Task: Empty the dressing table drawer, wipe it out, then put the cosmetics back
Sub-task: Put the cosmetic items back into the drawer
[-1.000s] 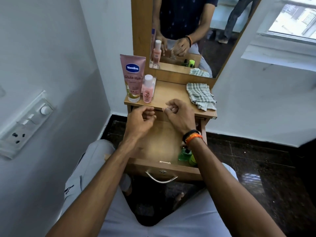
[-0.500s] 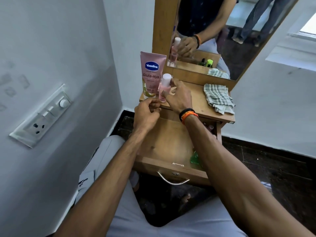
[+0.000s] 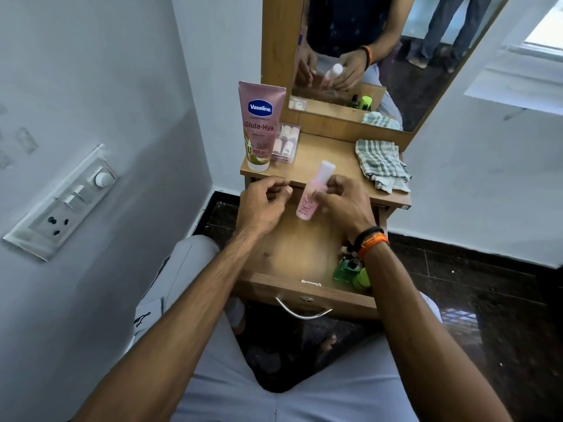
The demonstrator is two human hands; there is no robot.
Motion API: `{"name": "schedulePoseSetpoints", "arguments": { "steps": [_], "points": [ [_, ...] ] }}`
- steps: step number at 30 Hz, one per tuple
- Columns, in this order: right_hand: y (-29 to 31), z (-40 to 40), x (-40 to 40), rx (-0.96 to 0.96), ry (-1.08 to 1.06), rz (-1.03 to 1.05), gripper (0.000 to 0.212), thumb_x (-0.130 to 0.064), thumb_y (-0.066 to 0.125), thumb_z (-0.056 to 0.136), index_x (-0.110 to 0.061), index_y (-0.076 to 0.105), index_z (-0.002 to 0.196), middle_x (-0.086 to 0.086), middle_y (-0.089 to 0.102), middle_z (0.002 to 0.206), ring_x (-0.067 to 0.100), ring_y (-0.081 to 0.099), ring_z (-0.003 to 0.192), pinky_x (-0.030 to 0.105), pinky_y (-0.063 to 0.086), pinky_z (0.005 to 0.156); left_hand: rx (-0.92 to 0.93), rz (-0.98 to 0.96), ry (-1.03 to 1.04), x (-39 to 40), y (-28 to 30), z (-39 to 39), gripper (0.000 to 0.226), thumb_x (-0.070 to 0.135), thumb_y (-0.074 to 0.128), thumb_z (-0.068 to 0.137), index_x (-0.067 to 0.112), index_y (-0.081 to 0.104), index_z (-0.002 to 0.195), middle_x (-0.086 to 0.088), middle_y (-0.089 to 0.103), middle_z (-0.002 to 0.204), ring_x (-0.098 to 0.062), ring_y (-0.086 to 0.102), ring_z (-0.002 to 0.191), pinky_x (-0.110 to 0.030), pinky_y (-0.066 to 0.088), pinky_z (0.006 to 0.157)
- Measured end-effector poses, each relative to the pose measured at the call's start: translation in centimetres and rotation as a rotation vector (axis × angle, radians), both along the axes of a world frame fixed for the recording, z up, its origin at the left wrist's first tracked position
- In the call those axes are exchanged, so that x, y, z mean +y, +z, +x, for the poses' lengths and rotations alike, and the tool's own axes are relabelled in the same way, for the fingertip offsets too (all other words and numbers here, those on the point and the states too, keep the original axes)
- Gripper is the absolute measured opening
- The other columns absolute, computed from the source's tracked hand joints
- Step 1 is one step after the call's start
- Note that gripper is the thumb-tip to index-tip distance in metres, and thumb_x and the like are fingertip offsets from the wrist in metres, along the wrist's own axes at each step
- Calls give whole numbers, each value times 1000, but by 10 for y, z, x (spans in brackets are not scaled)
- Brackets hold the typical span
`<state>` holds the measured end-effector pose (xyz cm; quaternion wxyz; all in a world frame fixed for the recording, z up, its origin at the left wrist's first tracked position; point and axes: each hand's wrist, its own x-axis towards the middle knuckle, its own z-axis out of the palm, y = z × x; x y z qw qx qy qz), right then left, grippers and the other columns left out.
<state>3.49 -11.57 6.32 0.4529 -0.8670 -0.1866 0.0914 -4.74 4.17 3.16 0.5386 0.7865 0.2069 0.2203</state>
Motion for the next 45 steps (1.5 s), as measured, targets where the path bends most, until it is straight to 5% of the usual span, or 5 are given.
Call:
{"name": "schedulePoseSetpoints", "arguments": {
  "steps": [5,10,18,24,45],
  "points": [
    [-17,-1,-24,226,-17,-20,16,-30,76,82,-17,76,90,0,77,84,17,74,74,46,61,81,111,-161,-297,-11,-12,1,26,10,74,88,15,73,114,-1,76,102,-16,73,94,-38,62,84],
    [-21,-3,-27,293,-18,-112,12,-25,74,87,-13,77,88,6,77,85,10,71,69,32,60,77,188,-310,-383,-22,-17,2,41,-2,79,80,7,69,118,-15,73,104,-25,71,101,-45,63,79],
    [-35,-3,-17,124,-171,-423,8,-23,76,78,-17,78,82,4,75,83,20,68,82,35,58,73,358,-383,-364,-30,-33,17,38,-15,70,81,2,67,115,-22,70,107,-27,72,92,-30,61,61],
    [-41,-1,-5,105,-218,-530,29,-25,73,82,-4,70,101,19,69,105,38,65,99,35,53,77,434,-337,-363,-38,-47,30,33,-12,66,83,4,68,112,-14,71,106,-26,72,95,-39,64,74],
    [-40,3,-1,78,-229,-566,23,-17,68,88,0,69,105,22,68,108,38,65,102,37,54,81,449,-160,-280,-47,-71,47,26,-1,77,79,8,75,104,-5,76,99,-17,73,85,-32,64,66]
  ]
}}
